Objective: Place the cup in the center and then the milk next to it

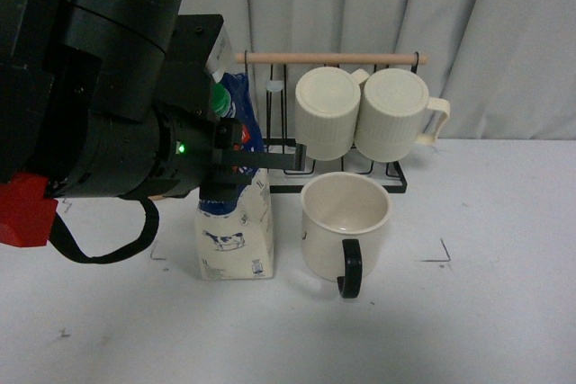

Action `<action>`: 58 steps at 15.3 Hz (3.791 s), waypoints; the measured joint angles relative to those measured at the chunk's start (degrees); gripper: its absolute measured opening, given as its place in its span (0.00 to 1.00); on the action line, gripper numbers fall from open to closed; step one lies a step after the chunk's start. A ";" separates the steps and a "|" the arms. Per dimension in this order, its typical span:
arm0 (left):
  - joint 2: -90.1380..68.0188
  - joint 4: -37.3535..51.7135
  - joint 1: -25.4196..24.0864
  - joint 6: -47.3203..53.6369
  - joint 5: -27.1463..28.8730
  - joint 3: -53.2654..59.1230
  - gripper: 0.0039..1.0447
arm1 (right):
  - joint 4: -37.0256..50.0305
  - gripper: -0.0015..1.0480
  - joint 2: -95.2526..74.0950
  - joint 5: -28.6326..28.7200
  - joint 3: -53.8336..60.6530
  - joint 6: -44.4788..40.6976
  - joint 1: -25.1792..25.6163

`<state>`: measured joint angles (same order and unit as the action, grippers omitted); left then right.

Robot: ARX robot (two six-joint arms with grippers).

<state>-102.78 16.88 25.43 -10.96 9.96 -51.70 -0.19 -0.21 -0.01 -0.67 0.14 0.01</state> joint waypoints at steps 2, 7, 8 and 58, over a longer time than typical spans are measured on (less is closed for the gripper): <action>-0.13 1.38 0.33 -0.31 0.42 0.00 0.02 | -0.02 0.94 0.00 0.02 0.00 0.00 0.00; -1.66 2.91 1.27 -0.46 1.03 0.59 0.02 | 0.00 0.94 0.00 0.00 0.00 0.00 0.00; -1.88 3.37 1.66 -0.61 1.09 0.87 0.02 | 0.00 0.94 0.00 0.00 0.00 0.00 0.00; 102.49 -16.94 -25.31 10.14 -9.94 51.06 0.01 | -0.02 0.94 -0.02 0.02 0.00 0.00 0.00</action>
<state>-0.30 -0.05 0.12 -0.82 0.01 -0.64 -0.21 -0.23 0.01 -0.67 0.14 0.01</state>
